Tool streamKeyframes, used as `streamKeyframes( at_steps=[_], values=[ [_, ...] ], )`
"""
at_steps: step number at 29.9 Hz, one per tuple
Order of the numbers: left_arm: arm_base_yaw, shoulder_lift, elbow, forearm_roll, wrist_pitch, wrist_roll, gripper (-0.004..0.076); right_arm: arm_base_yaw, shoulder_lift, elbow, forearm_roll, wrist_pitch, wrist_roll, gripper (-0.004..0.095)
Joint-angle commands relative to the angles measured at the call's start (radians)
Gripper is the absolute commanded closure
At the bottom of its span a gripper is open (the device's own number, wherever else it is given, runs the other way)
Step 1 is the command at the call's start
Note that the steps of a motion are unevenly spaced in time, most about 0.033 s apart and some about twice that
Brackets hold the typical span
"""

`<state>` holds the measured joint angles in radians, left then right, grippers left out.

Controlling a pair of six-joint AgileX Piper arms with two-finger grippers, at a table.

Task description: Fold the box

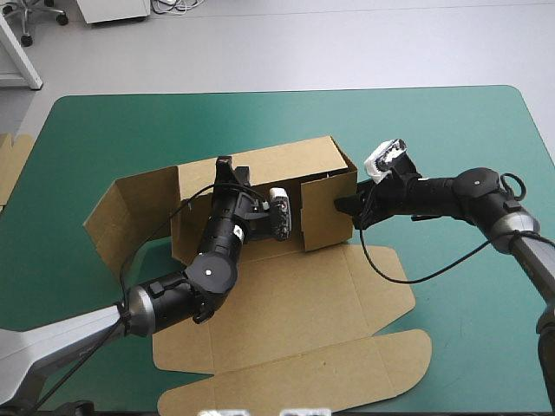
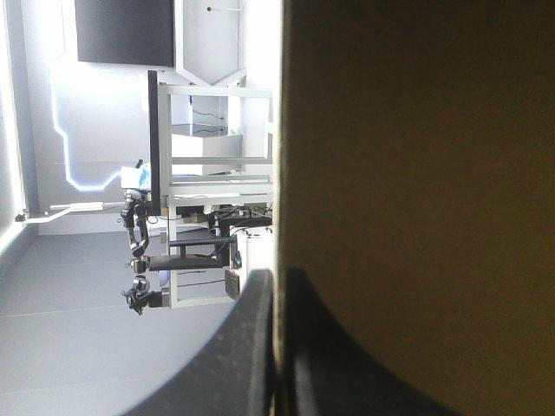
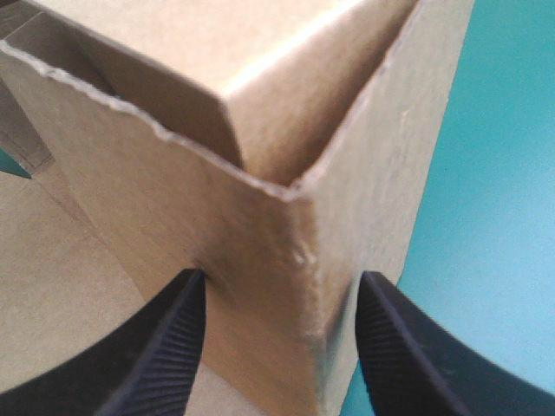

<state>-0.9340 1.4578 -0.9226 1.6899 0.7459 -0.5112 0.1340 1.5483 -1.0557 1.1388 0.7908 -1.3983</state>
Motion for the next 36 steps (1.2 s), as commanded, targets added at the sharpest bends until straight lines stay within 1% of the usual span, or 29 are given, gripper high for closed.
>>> streamKeyframes(
  at_steps=[1,4,8,14,19,21,25,29,32,36],
  values=[
    [-0.003,-0.034,-0.035,0.078,0.017,-0.020,0.0734,-0.002,-0.027,-0.024,0.073,0.003,-0.035,0.0349],
    [-0.003,-0.034,-0.035,0.078,0.015,-0.020,0.0734,-0.002,-0.027,-0.024,0.107,-0.008,-0.081,0.0301],
    [-0.003,-0.034,-0.035,0.076,0.015,-0.020,0.0734,-0.002,-0.026,-0.024,0.132,-0.061,-0.134,0.0299],
    [-0.003,-0.033,-0.035,0.076,-0.001,-0.020,0.0734,-0.002,-0.001,-0.026,0.237,-0.062,-0.206,0.0300],
    [-0.003,-0.025,-0.035,0.076,0.001,-0.020,0.0734,-0.002,0.026,-0.026,0.238,-0.054,-0.220,0.0300],
    [-0.003,-0.025,-0.035,0.074,0.001,-0.020,0.0734,-0.002,0.028,-0.026,0.245,-0.059,-0.256,0.0300],
    [-0.003,-0.023,-0.035,0.074,0.001,-0.020,0.0734,-0.002,0.028,-0.026,0.304,-0.061,-0.306,0.0301],
    [-0.003,-0.023,-0.035,0.074,-0.003,-0.020,0.0734,-0.002,0.028,-0.026,0.316,-0.061,-0.317,0.0307],
    [-0.003,-0.023,-0.035,0.076,-0.011,-0.020,0.0734,-0.002,0.032,-0.029,0.319,-0.057,-0.320,0.0341],
    [-0.003,-0.018,-0.035,0.078,-0.011,-0.032,0.0734,0.035,0.054,-0.039,0.322,-0.060,-0.328,0.0363]
  ],
)
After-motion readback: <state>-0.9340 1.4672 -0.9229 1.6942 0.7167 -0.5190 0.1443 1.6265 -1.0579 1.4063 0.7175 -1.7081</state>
